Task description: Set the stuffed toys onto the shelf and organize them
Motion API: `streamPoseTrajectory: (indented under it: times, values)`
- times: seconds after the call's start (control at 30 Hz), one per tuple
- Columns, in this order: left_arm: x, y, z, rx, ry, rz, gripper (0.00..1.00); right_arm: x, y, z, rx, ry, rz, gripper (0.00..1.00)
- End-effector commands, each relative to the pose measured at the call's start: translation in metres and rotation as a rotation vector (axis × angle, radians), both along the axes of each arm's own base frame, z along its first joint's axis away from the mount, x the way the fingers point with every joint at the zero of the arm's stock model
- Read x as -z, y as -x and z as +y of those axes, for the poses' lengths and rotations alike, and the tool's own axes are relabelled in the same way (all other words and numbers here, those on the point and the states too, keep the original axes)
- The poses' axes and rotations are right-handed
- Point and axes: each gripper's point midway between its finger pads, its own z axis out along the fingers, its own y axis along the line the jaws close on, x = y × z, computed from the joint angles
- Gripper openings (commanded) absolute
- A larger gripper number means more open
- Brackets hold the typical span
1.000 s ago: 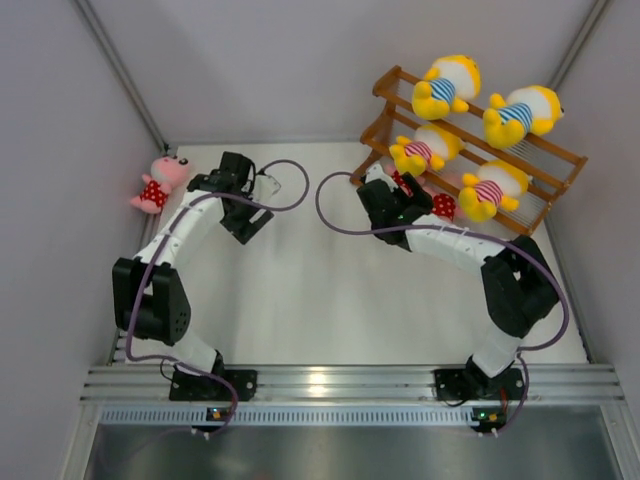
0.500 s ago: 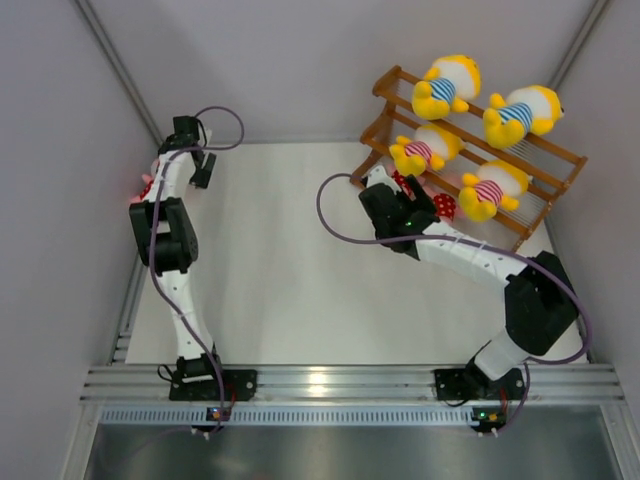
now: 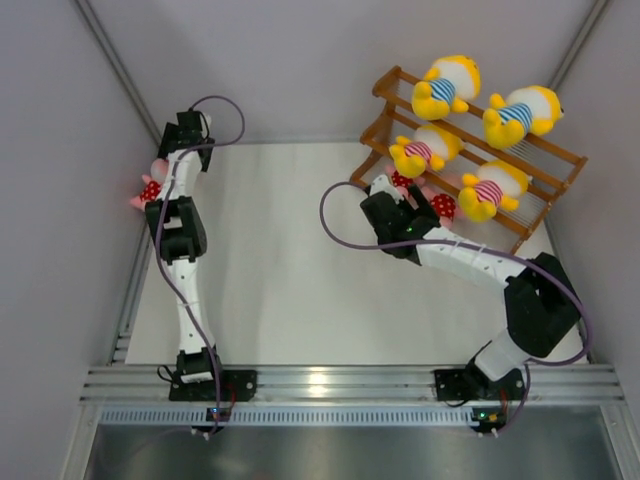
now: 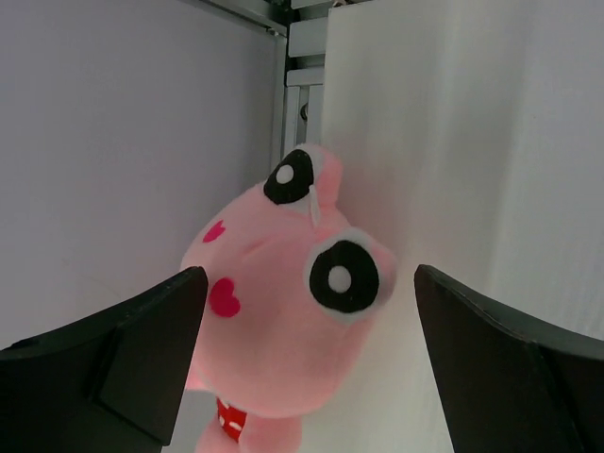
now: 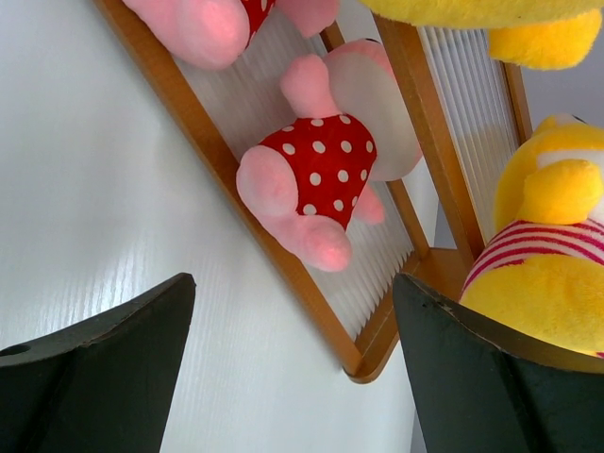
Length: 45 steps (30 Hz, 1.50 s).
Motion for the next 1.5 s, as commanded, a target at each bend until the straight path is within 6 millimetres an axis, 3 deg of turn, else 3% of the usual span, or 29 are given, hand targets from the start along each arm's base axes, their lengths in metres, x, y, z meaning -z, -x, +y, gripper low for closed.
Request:
streamPoseTrajectory:
  times: [0.0, 0.03, 0.07, 0.17, 0.2, 0.27, 0.33, 0.37, 0.4, 0.43, 0.47, 0.5, 0.53, 0.57, 0.6, 0.63, 0.67, 0.7, 0.73, 0.8, 0.83, 0.87, 1.03, 1.07, 1.1, 1.17, 1.23, 1.33, 1.47]
  values:
    - [0.007, -0.005, 0.026, -0.065, -0.073, -0.019, 0.93, -0.017, 0.003, 0.004, 0.002, -0.049, -0.053, 0.85]
    - [0.009, -0.004, 0.028, -0.069, -0.074, -0.019, 0.84, -0.018, 0.003, 0.003, 0.003, -0.049, -0.054, 0.85]
    - [0.01, -0.003, 0.033, -0.082, -0.071, -0.022, 0.64, -0.02, 0.003, 0.003, 0.004, -0.051, -0.058, 0.85]
    - [0.011, 0.0, 0.037, -0.084, -0.074, -0.011, 0.31, -0.025, 0.003, 0.004, 0.0, -0.067, -0.068, 0.85]
    - [0.006, 0.001, 0.037, -0.079, -0.078, -0.013, 0.0, -0.029, 0.003, 0.004, -0.001, -0.076, -0.077, 0.85]
    - [0.006, 0.006, 0.038, -0.078, -0.076, 0.0, 0.0, -0.036, 0.005, 0.005, -0.006, -0.093, -0.092, 0.85]
    - [-0.012, 0.008, 0.031, -0.071, -0.04, -0.04, 0.0, -0.039, 0.007, 0.006, -0.017, -0.096, -0.097, 0.85]
    - [-0.004, 0.015, 0.024, -0.058, -0.009, -0.02, 0.0, -0.044, 0.008, 0.006, -0.022, -0.108, -0.11, 0.85]
    - [-0.031, 0.02, 0.019, -0.048, 0.016, -0.064, 0.0, -0.045, 0.009, 0.008, -0.037, -0.101, -0.109, 0.85]
    - [-0.038, 0.025, 0.011, -0.049, 0.063, -0.092, 0.0, -0.047, 0.011, 0.011, -0.052, -0.1, -0.111, 0.85]
    - [-0.02, 0.036, -0.004, -0.006, 0.13, -0.052, 0.0, -0.053, 0.012, 0.015, -0.076, -0.12, -0.128, 0.84]
    - [-0.055, 0.044, -0.014, 0.015, 0.156, -0.108, 0.0, -0.051, 0.014, 0.018, -0.115, -0.093, -0.119, 0.84]
    - [-0.061, 0.05, -0.025, 0.034, 0.204, -0.125, 0.0, -0.053, 0.017, 0.028, -0.166, -0.098, -0.123, 0.83]
    - [-0.044, 0.064, -0.045, 0.075, 0.262, -0.081, 0.0, -0.059, 0.019, 0.034, -0.2, -0.106, -0.145, 0.83]
    - [-0.074, 0.074, -0.056, 0.105, 0.281, -0.13, 0.0, -0.06, 0.02, 0.042, -0.254, -0.091, -0.159, 0.83]
    - [-0.076, 0.082, -0.068, 0.118, 0.315, -0.131, 0.0, -0.061, 0.026, 0.062, -0.338, -0.105, -0.16, 0.83]
    - [-0.099, 0.092, -0.088, 0.171, 0.35, -0.165, 0.0, -0.065, 0.03, 0.07, -0.383, -0.11, -0.172, 0.83]
    - [-0.087, 0.107, -0.1, 0.183, 0.391, -0.121, 0.0, -0.068, 0.031, 0.081, -0.445, -0.096, -0.19, 0.83]
    - [-0.09, 0.116, -0.112, 0.187, 0.439, -0.121, 0.0, -0.067, 0.041, 0.104, -0.544, -0.106, -0.186, 0.83]
    - [-0.101, 0.137, -0.147, 0.266, 0.556, -0.114, 0.0, -0.068, 0.049, 0.128, -0.664, -0.075, -0.205, 0.83]
    - [-0.101, 0.149, -0.159, 0.272, 0.609, -0.095, 0.0, -0.073, 0.061, 0.157, -0.786, -0.108, -0.229, 0.83]
    - [-0.112, 0.16, -0.175, 0.307, 0.638, -0.1, 0.0, -0.072, 0.066, 0.172, -0.866, -0.062, -0.239, 0.83]
    - [-0.116, 0.21, -0.245, 0.45, 0.723, 0.011, 0.0, -0.077, 0.107, 0.256, -1.231, 0.026, -0.323, 0.83]
    - [-0.122, 0.218, -0.253, 0.471, 0.732, 0.011, 0.0, -0.066, 0.107, 0.268, -1.273, 0.093, -0.313, 0.83]
    - [-0.122, 0.224, -0.26, 0.491, 0.735, 0.025, 0.0, -0.077, 0.109, 0.282, -1.3, 0.104, -0.341, 0.83]
    - [-0.122, 0.242, -0.283, 0.537, 0.739, 0.069, 0.0, -0.064, 0.11, 0.303, -1.356, 0.172, -0.331, 0.83]
    - [-0.121, 0.253, -0.301, 0.572, 0.762, 0.102, 0.0, -0.072, 0.116, 0.323, -1.424, 0.244, -0.37, 0.84]
    - [-0.118, 0.263, -0.313, 0.586, 0.781, 0.132, 0.0, -0.062, 0.124, 0.35, -1.498, 0.32, -0.379, 0.84]
    - [-0.113, 0.269, -0.323, 0.594, 0.802, 0.157, 0.0, -0.076, 0.131, 0.376, -1.555, 0.295, -0.396, 0.85]
